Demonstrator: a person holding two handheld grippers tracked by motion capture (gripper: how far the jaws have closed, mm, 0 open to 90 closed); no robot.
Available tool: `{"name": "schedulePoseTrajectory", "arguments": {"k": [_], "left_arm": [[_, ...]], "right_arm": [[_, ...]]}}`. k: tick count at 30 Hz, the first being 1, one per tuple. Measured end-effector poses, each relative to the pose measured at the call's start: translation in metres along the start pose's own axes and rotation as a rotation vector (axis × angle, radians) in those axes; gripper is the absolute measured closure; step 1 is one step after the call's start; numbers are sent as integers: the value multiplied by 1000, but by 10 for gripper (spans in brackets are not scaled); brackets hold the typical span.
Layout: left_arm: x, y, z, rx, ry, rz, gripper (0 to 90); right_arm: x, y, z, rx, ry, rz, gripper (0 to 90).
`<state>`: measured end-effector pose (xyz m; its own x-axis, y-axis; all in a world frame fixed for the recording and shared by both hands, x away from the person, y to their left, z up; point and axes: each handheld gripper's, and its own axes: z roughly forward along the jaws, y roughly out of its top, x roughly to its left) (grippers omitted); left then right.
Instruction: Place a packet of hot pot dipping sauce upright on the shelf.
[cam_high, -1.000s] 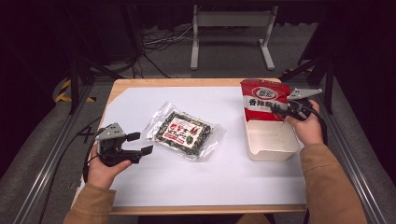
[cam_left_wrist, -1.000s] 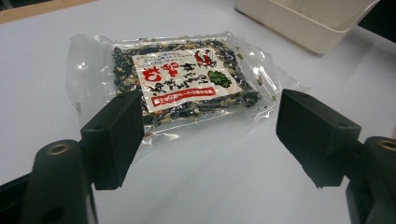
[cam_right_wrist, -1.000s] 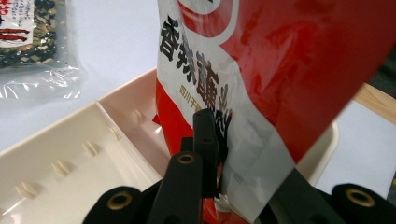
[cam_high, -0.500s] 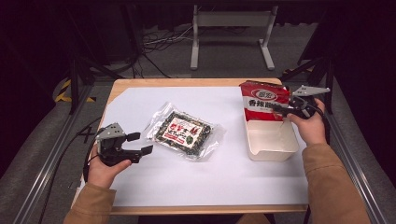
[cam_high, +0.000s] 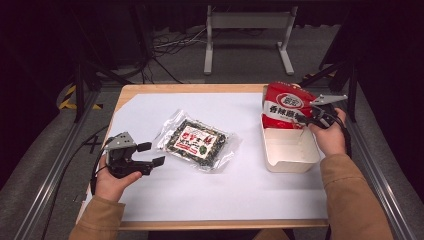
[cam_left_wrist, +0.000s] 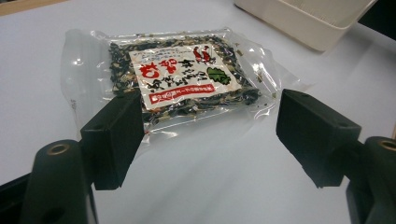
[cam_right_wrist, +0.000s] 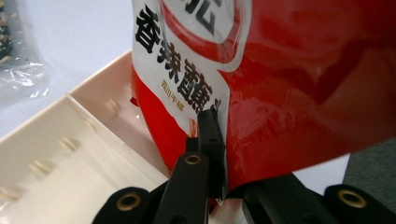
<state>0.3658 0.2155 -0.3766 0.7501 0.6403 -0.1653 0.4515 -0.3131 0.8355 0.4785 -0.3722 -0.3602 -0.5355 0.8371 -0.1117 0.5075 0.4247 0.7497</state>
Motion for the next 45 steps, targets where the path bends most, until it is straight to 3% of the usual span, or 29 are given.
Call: {"name": "schedulePoseTrajectory", "arguments": {"k": [1,3,9,12,18,25,34,37,39,45], "left_arm": [[0,0,0,-2,-1,-9,240],[1,0,0,1,0,-5,240],[1,0,1,-2,1,-10,240],[1,0,2,2,1,-6,239],[1,3,5,-1,-11,0,239],[0,6,11,6,-19,7,238],[2,10,17,8,-8,25,260],[5,11,17,0,-34,41,290],[7,13,17,-21,-39,51,307],[14,14,24,-3,3,24,309]], "right_arm": [[-1,-2,0,-14,8,16,892],[-1,-2,0,-12,7,4,887],[1,-1,-5,-43,-26,9,693],[2,-1,-7,-54,-35,10,642],[5,-3,-25,-104,-71,14,519],[8,-13,-49,-142,-76,16,476],[26,-21,-84,-208,-19,-16,464],[37,-22,-90,-237,22,-22,464],[44,-25,-92,-268,80,-4,465],[61,-38,-95,-294,184,16,495]]}}
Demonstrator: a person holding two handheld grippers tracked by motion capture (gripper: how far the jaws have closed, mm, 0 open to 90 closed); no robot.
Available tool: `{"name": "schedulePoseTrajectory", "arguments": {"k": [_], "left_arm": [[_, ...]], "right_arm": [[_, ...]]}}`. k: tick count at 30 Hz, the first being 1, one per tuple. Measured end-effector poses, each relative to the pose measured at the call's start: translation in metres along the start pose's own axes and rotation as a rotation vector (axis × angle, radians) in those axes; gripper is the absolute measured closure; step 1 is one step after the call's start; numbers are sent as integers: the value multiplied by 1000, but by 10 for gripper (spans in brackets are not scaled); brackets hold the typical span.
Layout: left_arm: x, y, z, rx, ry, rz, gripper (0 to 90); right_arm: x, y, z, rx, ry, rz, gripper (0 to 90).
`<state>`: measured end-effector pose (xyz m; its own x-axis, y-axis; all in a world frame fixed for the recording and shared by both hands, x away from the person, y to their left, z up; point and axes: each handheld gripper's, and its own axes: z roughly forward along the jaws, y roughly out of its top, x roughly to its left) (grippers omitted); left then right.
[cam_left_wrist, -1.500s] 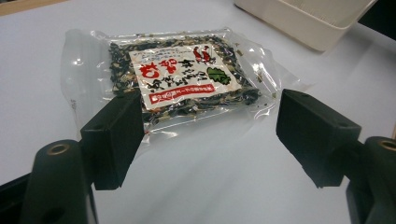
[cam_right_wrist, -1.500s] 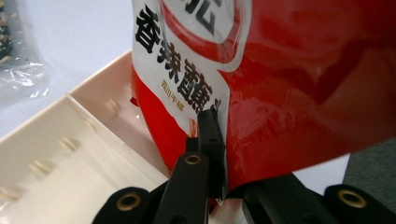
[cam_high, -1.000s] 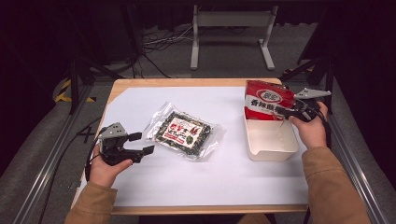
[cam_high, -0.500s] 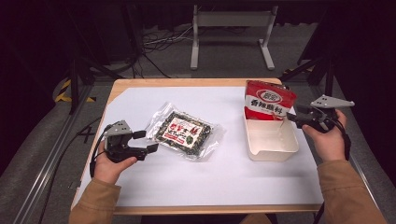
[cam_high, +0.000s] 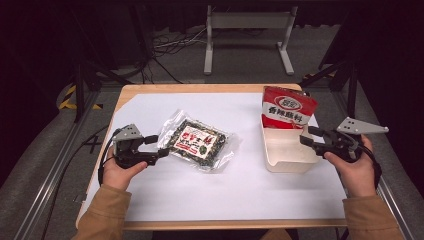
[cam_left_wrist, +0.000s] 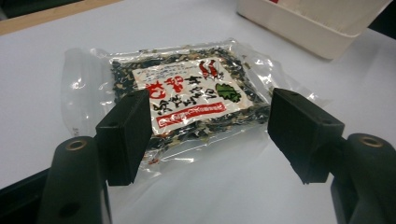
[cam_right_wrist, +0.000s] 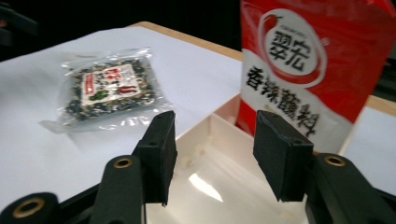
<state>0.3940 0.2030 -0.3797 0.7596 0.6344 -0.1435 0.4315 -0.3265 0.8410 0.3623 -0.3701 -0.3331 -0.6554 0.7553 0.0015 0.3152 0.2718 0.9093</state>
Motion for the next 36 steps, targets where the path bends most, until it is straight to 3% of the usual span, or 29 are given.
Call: {"name": "schedulePoseTrajectory", "arguments": {"k": [6,9,13,16,18,19,20,26,30,36], "left_arm": [[2,2,4,20,36,-11,314],[0,4,1,22,56,13,315],[-1,6,0,28,51,17,314],[2,8,5,61,78,-5,286],[6,8,9,99,116,-56,258],[6,8,9,99,116,-56,259],[10,7,13,113,124,-90,259],[22,7,21,101,146,-103,277],[33,4,27,103,176,-129,269],[44,1,27,95,186,-168,254]], "right_arm": [[16,-9,-3,-12,61,-12,494],[23,-9,-5,-4,82,-29,476],[35,-10,-7,-14,121,-54,453],[43,-11,-9,-9,134,-76,448],[47,-12,-9,-7,139,-98,448],[49,-12,-9,-3,138,-112,449],[51,-13,-9,4,136,-126,449],[56,-18,-5,21,160,-130,448],[59,-24,3,26,196,-113,445],[64,-30,16,29,238,-93,439]]}}
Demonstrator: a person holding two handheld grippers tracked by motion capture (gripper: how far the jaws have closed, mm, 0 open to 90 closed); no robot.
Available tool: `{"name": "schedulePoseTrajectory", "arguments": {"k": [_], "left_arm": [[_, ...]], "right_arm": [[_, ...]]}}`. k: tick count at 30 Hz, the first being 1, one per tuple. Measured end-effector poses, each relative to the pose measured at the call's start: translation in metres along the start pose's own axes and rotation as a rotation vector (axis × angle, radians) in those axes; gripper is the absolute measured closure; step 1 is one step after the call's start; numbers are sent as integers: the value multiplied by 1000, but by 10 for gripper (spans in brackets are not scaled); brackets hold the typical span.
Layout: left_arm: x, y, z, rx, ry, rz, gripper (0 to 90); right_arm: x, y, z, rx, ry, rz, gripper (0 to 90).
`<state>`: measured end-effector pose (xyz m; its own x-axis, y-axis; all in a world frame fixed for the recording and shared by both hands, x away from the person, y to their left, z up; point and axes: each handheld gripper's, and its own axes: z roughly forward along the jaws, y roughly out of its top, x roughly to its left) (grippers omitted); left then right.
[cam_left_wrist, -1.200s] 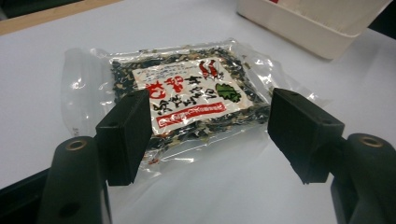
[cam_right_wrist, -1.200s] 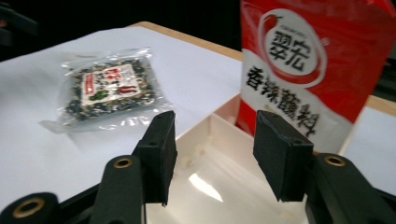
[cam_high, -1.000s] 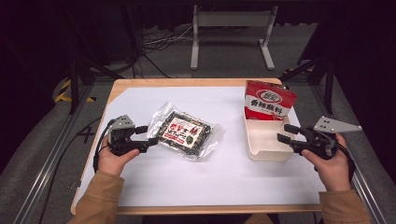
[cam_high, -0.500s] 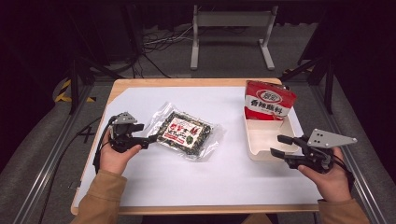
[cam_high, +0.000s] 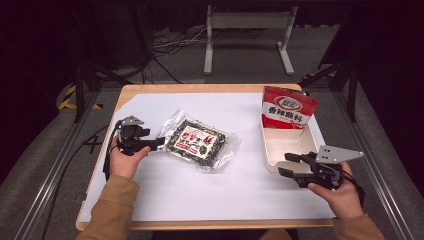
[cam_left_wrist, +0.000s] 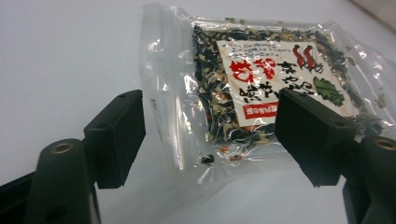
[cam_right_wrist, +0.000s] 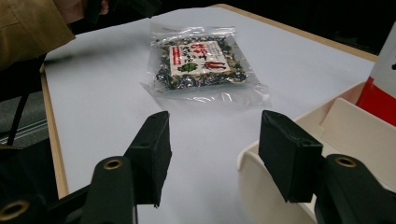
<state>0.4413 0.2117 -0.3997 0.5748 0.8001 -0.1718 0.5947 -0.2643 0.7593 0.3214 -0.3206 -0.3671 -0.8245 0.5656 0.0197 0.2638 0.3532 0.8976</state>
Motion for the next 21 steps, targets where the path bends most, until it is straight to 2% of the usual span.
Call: {"name": "schedulePoseTrajectory", "arguments": {"k": [2,3,6,7,13,18,20,21], "left_arm": [[1,0,3,-11,-3,-10,253],[2,0,5,-9,-4,2,252],[1,-1,14,23,-9,-9,249],[1,-1,18,42,15,-12,258],[4,-4,29,96,5,-42,280],[9,-8,36,132,33,-78,267],[12,-10,39,153,31,-92,255],[12,-12,42,186,65,-77,255]], "right_arm": [[2,-1,3,1,8,-3,434],[4,-1,4,0,12,-1,434],[6,-2,5,-21,32,19,431],[7,-2,5,-30,36,23,431],[12,-3,3,-30,33,23,428],[14,-6,7,-16,35,22,424],[15,-6,8,-14,40,22,421],[16,-6,9,-14,48,26,419]]}}
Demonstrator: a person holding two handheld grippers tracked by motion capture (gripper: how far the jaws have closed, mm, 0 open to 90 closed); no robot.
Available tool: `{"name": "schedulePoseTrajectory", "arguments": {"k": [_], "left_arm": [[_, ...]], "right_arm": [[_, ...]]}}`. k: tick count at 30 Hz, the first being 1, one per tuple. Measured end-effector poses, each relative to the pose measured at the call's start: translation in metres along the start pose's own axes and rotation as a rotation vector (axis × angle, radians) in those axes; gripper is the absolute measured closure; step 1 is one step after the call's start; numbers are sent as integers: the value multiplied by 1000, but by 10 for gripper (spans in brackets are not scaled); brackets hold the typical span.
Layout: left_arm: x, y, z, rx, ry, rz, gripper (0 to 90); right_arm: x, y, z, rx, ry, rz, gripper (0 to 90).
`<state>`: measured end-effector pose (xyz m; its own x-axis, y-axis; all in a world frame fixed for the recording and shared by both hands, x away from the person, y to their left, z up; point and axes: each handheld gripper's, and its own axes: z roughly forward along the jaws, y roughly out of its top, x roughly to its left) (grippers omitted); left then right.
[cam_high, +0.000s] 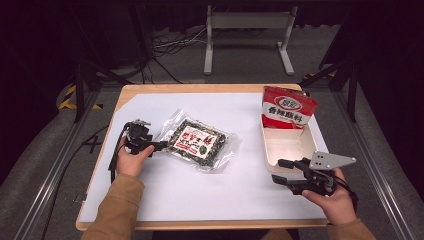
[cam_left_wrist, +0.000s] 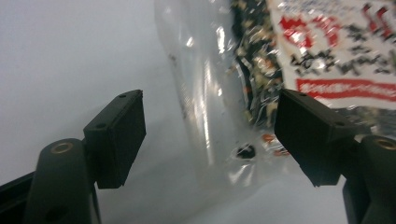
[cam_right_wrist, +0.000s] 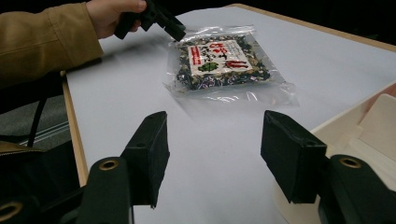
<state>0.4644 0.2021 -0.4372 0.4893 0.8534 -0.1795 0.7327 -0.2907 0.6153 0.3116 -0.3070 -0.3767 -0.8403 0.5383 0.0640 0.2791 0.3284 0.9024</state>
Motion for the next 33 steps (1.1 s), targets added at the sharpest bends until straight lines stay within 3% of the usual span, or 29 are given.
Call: {"name": "schedulePoseTrajectory", "arguments": {"k": [5,8,9,11,15,16,18,19,22,24,30,33], "left_arm": [[1,-1,0,3,-24,-15,290],[-2,-2,0,14,-78,-7,337],[-2,-2,1,18,-90,-1,385],[-4,-3,2,10,-97,23,392],[-6,-7,-2,-29,-87,49,509],[-5,-8,-3,-45,-87,47,593],[-6,-9,-3,-54,-119,39,667],[-8,-9,-3,-51,-128,42,746],[-14,-9,-3,-58,-104,87,792],[-16,-9,-3,-61,-100,93,803],[-15,-6,-12,-113,-145,49,853],[-17,-3,-21,-145,-147,61,863]], "right_arm": [[1,-1,3,0,8,2,408],[1,-1,4,0,8,4,403],[0,-1,5,0,8,8,391],[0,-2,5,-3,10,10,384],[1,-1,7,-8,9,6,376],[1,-1,7,-11,11,6,376],[2,0,7,-14,12,7,376],[2,0,8,-14,13,8,376],[4,1,9,-19,22,9,375],[4,1,9,-18,23,7,374],[3,0,9,-19,20,10,374],[4,1,8,-21,17,10,375]]}}
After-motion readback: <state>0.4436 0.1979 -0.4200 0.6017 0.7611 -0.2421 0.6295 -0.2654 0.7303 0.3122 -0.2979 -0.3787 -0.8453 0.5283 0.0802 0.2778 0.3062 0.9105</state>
